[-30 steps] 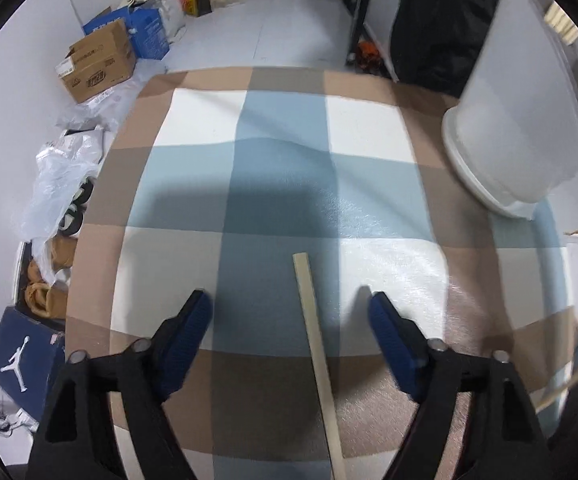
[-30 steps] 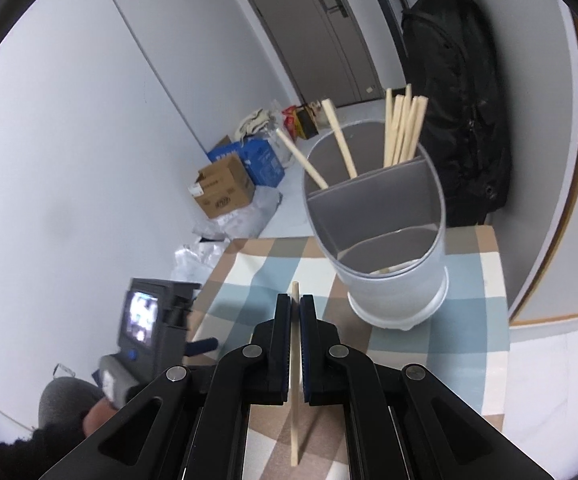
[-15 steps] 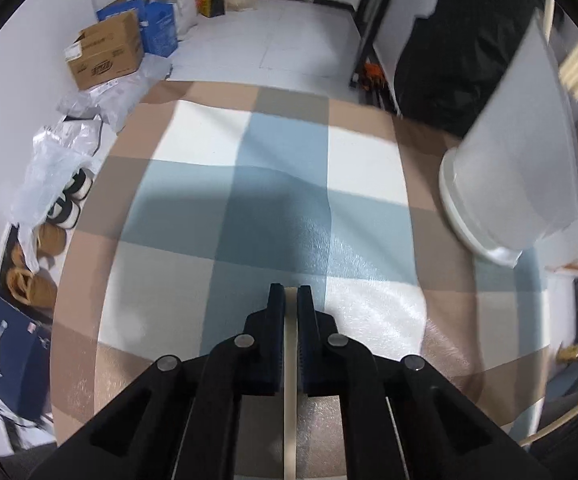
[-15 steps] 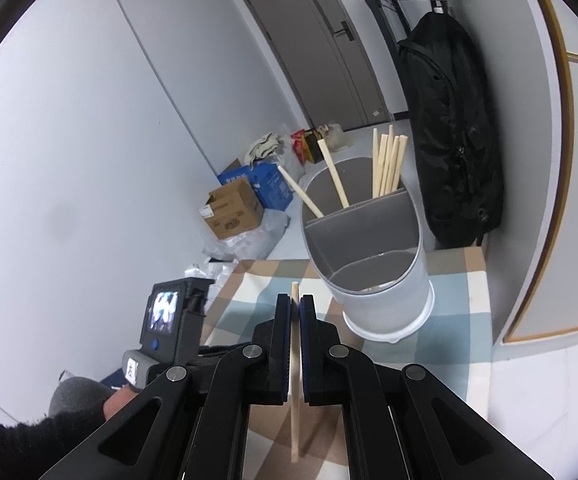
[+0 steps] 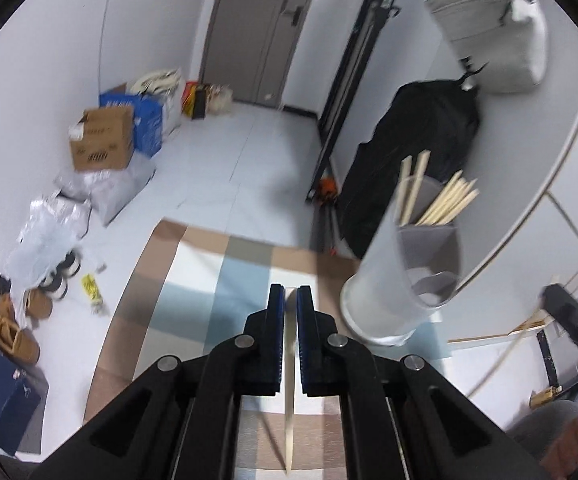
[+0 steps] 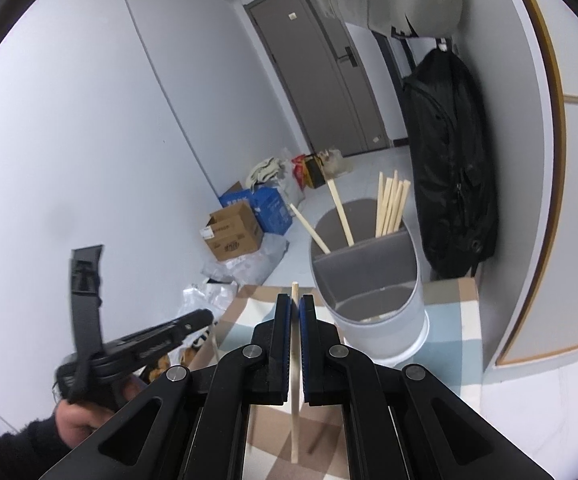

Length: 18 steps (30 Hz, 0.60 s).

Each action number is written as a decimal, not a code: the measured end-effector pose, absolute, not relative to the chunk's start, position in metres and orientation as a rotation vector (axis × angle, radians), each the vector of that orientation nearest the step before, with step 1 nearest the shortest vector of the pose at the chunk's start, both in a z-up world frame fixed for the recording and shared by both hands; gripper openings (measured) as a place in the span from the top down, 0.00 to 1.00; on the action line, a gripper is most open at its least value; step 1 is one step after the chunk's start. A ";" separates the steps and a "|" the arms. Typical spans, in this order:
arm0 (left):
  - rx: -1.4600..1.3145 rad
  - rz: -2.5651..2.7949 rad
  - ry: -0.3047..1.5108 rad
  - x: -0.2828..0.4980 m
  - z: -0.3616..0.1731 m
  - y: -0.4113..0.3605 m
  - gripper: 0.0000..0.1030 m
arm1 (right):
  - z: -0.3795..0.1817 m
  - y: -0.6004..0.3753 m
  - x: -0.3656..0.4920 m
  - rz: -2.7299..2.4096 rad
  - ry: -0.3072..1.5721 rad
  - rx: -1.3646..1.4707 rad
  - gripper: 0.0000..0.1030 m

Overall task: Organize utensils
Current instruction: 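Carry both held sticks up and over the white holder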

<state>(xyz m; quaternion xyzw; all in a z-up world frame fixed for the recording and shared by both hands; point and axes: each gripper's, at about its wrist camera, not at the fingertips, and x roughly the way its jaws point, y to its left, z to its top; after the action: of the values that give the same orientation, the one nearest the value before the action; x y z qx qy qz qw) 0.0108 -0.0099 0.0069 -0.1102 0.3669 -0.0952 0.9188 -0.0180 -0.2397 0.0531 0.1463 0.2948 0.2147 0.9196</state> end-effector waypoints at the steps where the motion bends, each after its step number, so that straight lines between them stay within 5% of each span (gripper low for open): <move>1: -0.221 -0.203 0.742 0.012 0.010 -0.009 0.98 | 0.055 -0.240 -0.018 0.440 0.601 0.301 0.97; 18: -0.231 -0.350 0.610 0.014 0.088 -0.022 0.98 | 0.126 -0.262 0.004 0.411 0.468 0.272 0.97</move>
<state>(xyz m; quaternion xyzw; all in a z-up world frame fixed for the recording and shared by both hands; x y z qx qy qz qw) 0.0143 -0.0218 0.0878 -0.1126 0.2979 -0.1712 0.9323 0.0041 -0.2617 0.1260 0.1332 0.2296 0.2014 0.9429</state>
